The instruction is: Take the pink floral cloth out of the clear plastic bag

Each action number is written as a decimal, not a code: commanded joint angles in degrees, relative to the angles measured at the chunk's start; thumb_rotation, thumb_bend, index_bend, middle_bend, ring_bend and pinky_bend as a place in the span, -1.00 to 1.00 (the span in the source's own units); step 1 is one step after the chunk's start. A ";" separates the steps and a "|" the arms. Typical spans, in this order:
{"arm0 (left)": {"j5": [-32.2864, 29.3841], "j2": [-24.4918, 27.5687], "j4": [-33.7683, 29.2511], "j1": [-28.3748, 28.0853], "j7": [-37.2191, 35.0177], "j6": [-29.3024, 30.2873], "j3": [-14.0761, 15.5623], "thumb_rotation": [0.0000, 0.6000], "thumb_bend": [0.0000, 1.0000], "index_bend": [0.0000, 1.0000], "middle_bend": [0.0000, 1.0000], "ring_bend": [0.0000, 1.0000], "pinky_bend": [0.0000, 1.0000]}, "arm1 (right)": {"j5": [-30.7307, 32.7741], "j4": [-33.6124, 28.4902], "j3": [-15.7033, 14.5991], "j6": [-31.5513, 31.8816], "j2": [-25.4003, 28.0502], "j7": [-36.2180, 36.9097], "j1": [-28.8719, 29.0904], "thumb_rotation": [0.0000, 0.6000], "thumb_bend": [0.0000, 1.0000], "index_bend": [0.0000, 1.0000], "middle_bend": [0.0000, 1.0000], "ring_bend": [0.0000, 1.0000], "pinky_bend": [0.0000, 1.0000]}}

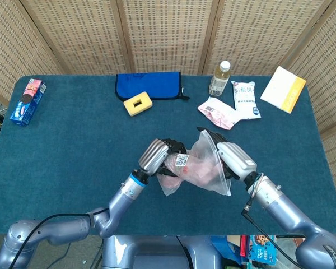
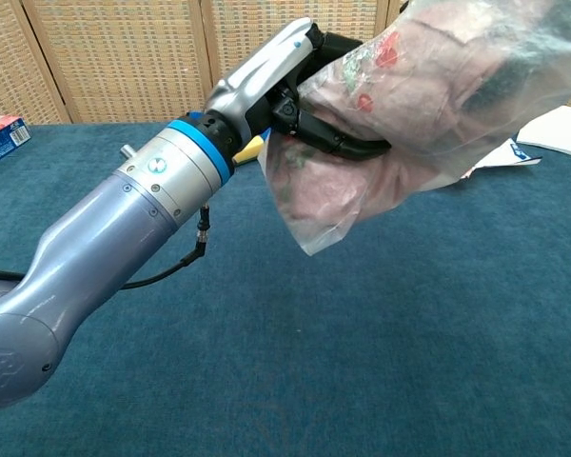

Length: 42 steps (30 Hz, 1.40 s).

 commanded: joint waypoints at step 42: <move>3.53 13.44 0.97 9.50 -0.39 -4.41 14.08 1.00 -0.57 -1.00 -1.00 -1.00 -1.00 | -2.38 21.59 -9.41 -7.07 -22.39 3.71 -1.40 1.00 0.21 0.42 -1.00 -1.00 -1.00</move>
